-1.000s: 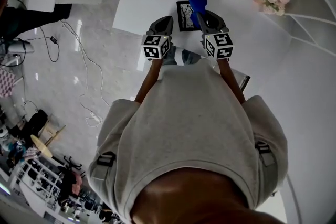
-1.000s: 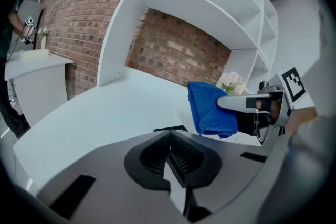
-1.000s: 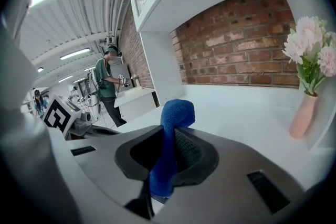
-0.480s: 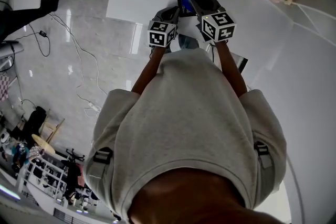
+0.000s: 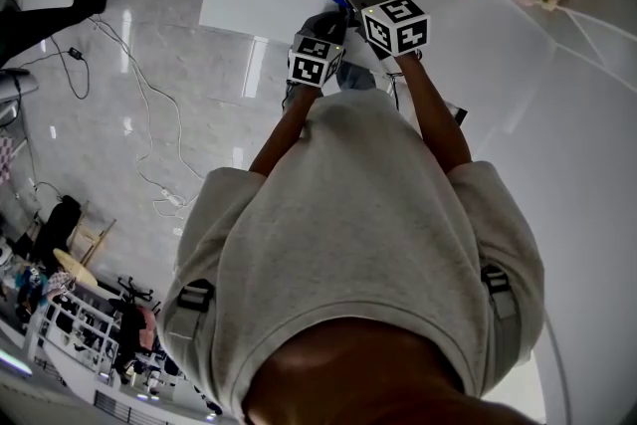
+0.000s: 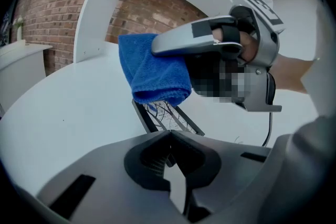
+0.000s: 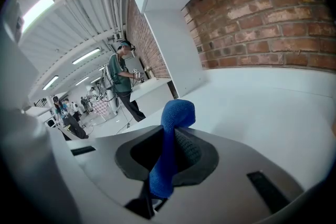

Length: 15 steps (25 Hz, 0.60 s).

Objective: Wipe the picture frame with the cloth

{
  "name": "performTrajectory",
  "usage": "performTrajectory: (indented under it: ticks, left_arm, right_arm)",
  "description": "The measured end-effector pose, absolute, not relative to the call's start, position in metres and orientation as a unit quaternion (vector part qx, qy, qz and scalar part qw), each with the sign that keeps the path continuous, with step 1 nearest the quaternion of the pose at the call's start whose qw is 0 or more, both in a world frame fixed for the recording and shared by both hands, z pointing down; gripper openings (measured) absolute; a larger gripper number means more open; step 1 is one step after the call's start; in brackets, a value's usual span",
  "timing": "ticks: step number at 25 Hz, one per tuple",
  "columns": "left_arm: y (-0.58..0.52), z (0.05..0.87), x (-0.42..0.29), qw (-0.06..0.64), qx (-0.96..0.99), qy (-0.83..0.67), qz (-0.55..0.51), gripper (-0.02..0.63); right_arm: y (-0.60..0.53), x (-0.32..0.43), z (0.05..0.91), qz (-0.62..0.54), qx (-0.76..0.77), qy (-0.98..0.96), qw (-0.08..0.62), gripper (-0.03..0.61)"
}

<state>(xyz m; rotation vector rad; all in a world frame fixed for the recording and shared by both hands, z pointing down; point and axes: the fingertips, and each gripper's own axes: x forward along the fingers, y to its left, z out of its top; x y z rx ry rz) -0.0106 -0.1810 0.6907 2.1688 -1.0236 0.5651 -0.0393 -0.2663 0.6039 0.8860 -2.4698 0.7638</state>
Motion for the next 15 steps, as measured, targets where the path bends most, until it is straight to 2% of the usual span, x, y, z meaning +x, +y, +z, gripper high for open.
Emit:
performTrajectory:
  ticks: [9,15]
  left_arm:
    - [-0.174,0.709,-0.011,0.301,0.822,-0.384,0.294,0.017]
    - [-0.172,0.712,-0.007,0.302,0.819,-0.375,0.311,0.017]
  right_arm:
    - [-0.264,-0.044,0.622,0.285,0.302,-0.883,0.220,0.061]
    - [-0.266,-0.041,0.628,0.294,0.303,-0.879,0.220,0.061]
